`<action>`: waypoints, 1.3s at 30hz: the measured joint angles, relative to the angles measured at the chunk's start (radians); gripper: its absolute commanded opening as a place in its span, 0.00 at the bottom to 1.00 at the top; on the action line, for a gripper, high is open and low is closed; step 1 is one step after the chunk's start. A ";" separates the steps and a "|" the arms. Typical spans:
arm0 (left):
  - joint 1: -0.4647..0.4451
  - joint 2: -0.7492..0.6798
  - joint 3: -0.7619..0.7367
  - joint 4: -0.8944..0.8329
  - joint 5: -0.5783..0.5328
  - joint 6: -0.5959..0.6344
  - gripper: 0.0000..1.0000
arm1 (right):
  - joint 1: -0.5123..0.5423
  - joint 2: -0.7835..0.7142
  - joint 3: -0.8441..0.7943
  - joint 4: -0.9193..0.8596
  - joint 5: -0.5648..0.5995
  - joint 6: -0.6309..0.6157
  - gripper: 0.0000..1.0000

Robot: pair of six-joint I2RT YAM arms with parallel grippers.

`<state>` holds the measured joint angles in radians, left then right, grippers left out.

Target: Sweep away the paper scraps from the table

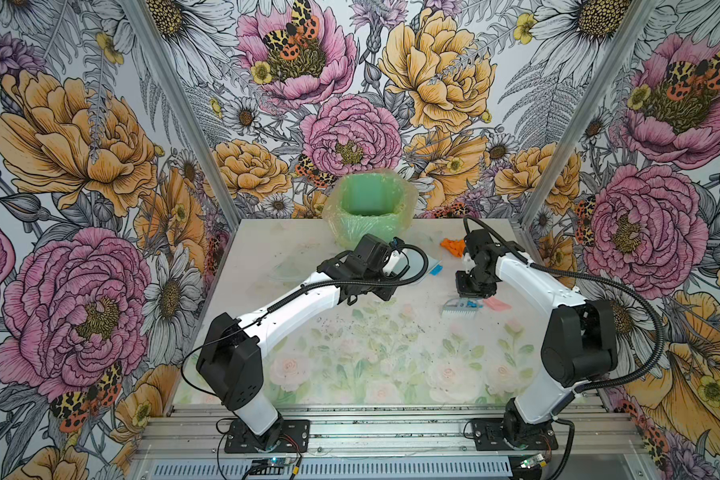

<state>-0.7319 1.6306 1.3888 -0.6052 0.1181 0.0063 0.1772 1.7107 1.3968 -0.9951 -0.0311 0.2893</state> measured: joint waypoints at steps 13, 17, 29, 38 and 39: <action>-0.004 0.012 -0.071 0.000 -0.024 -0.004 0.00 | -0.008 -0.069 0.014 0.042 -0.064 0.008 0.00; -0.010 0.044 -0.088 -0.002 -0.048 -0.003 0.00 | -0.023 -0.177 -0.026 0.048 0.001 0.063 0.00; -0.073 0.127 -0.092 -0.011 -0.168 0.038 0.00 | -0.068 -0.292 -0.196 0.155 0.141 0.236 0.00; -0.097 0.195 -0.090 -0.011 -0.205 0.073 0.00 | -0.068 -0.189 -0.211 0.231 0.118 0.243 0.00; -0.100 0.204 -0.089 -0.011 -0.207 0.076 0.00 | -0.068 -0.176 -0.211 0.237 0.110 0.242 0.00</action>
<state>-0.8322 1.8343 1.2995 -0.6163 -0.0891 0.0818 0.1097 1.5345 1.1862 -0.7578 0.0792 0.5312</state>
